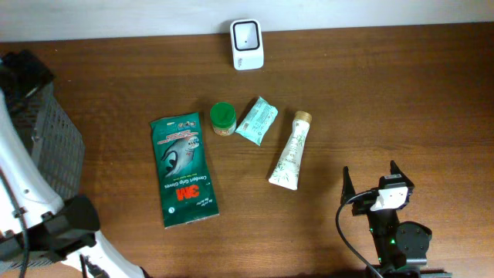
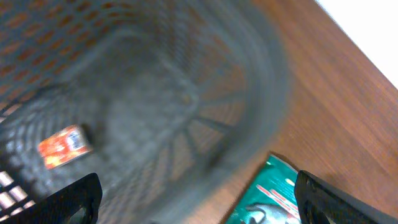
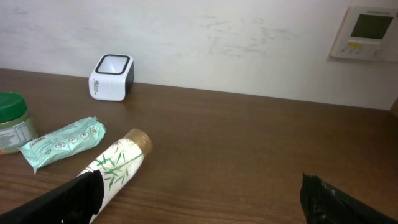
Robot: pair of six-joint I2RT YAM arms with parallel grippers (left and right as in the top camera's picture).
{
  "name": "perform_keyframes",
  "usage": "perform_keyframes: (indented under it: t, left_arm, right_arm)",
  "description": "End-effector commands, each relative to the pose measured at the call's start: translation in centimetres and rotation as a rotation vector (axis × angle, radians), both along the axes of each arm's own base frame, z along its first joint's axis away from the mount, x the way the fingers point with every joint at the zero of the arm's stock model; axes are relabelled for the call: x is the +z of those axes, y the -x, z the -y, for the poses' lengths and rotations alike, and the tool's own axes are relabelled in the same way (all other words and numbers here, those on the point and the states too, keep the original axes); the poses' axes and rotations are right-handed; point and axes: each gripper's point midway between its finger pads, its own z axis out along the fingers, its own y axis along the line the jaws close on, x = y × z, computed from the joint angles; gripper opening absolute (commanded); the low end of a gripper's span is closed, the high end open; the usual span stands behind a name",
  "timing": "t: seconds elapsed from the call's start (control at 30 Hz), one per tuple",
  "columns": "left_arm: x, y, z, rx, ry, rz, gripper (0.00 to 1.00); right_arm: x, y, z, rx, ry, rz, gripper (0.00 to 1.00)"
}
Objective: Scan the item barcode
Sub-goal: 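Move the left gripper back into the basket toward the Kleenex pack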
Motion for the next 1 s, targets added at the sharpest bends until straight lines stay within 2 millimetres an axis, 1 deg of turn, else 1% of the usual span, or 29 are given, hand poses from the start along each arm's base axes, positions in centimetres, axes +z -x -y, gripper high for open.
perform_keyframes:
  t: [0.0,0.03,0.13,0.17,0.23,0.27,0.3,0.43,0.5,0.53,0.63,0.67,0.73,0.8,0.87,0.97]
  left_arm:
    - [1.0,3.2,-3.3,0.132,-0.017,0.01,0.96]
    - [0.2,4.1,-4.4,0.17,-0.005,-0.014,0.96]
    - [-1.7,5.6,-5.9,0.22,0.028,-0.075,0.96]
    - [-3.1,6.4,-6.6,0.245,0.046,-0.117,0.96]
    - [-5.3,7.6,-8.0,0.289,0.056,-0.181,0.95]
    - [-6.0,8.0,-8.5,0.305,0.057,-0.198,0.95]
    - [-7.5,8.8,-9.4,0.334,0.07,-0.228,0.95]
    - [-12.1,11.0,-11.5,0.405,0.126,-0.289,0.95]
    - [-14.1,11.7,-12.0,0.425,0.138,-0.31,0.94]
    - [-15.5,11.9,-12.4,0.435,0.142,-0.314,0.93]
    - [-18.2,12.4,-13.3,0.457,0.146,-0.313,0.84]
    - [-19.5,12.8,-13.5,0.469,0.15,-0.316,0.78]
    - [-21.4,13.3,-13.5,0.474,0.16,-0.327,0.79]
    - [-22.9,13.4,-13.4,0.451,0.159,-0.337,0.79]
    - [-24.2,13.9,-13.2,0.451,0.157,-0.354,0.8]
    - [-25.5,14.2,-13.1,0.455,0.15,-0.362,0.79]
  right_arm:
    - [-0.2,0.0,-0.1,0.008,-0.013,-0.005,0.98]
    - [-0.2,0.0,-0.1,0.008,-0.013,-0.005,0.98]
    - [-0.2,0.0,-0.1,0.008,-0.013,-0.005,0.98]
    - [-0.2,0.0,-0.1,0.008,-0.013,-0.005,0.98]
    - [-0.2,0.0,-0.1,0.008,-0.013,-0.005,0.98]
    - [-0.2,0.0,-0.1,0.008,-0.013,-0.005,0.99]
    - [-0.2,0.0,-0.1,0.008,-0.013,-0.005,0.98]
    - [-0.2,0.0,-0.1,0.008,-0.013,-0.005,0.98]
    - [-0.2,0.0,-0.1,0.008,-0.013,-0.005,0.98]
    - [-0.2,0.0,-0.1,0.008,-0.013,-0.005,0.98]
    - [-0.2,0.0,-0.1,0.008,-0.013,-0.005,0.98]
    - [-0.2,0.0,-0.1,0.008,-0.013,-0.005,0.98]
    - [-0.2,0.0,-0.1,0.008,-0.013,-0.005,0.98]
    - [-0.2,0.0,-0.1,0.008,-0.013,-0.005,0.98]
    - [-0.2,0.0,-0.1,0.008,-0.013,-0.005,0.98]
    - [-0.2,0.0,-0.1,0.008,-0.013,-0.005,0.98]
